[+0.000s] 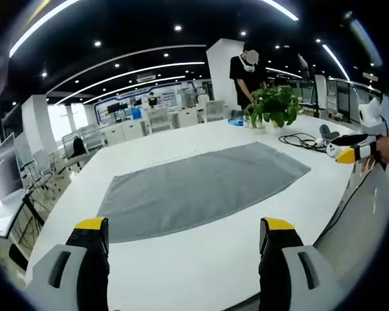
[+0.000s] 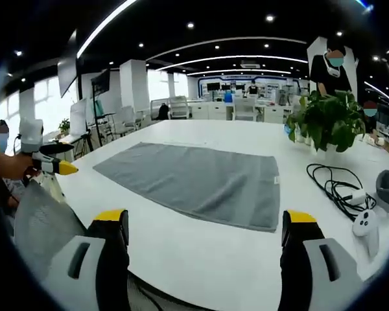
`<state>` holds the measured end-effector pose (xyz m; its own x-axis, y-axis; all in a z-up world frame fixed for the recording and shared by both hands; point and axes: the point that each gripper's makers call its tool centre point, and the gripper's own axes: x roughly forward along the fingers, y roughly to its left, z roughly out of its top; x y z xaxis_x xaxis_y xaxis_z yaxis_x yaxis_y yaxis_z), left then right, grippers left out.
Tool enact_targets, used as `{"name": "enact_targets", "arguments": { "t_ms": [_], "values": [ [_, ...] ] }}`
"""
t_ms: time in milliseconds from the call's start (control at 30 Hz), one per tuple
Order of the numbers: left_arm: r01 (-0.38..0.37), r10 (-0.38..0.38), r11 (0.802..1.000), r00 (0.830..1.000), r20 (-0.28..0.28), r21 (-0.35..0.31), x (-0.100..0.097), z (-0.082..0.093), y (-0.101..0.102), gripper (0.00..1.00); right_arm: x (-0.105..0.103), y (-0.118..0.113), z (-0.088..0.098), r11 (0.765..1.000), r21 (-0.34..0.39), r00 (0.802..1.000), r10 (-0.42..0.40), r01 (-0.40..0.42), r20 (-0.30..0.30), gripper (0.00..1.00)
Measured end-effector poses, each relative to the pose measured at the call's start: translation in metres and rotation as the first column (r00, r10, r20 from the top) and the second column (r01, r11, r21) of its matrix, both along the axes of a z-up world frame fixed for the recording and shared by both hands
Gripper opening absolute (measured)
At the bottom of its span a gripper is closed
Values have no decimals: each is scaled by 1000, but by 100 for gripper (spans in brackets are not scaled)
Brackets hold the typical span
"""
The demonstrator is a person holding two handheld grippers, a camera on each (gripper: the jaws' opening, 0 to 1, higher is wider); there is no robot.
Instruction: Fold the towel on the table until its edges align and the towel forms a compact rectangular stack.
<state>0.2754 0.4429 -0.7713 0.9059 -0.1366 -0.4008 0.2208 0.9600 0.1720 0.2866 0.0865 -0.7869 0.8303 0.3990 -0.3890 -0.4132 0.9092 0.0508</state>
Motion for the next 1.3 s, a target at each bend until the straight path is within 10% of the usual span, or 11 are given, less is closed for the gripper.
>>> {"name": "enact_targets", "arguments": {
  "t_ms": [1300],
  "values": [
    [26,-25,999,1000,-14,24,-2,1,-12,99,2,-8,2,1000,8,1000,17,-17,0,99]
  ]
}}
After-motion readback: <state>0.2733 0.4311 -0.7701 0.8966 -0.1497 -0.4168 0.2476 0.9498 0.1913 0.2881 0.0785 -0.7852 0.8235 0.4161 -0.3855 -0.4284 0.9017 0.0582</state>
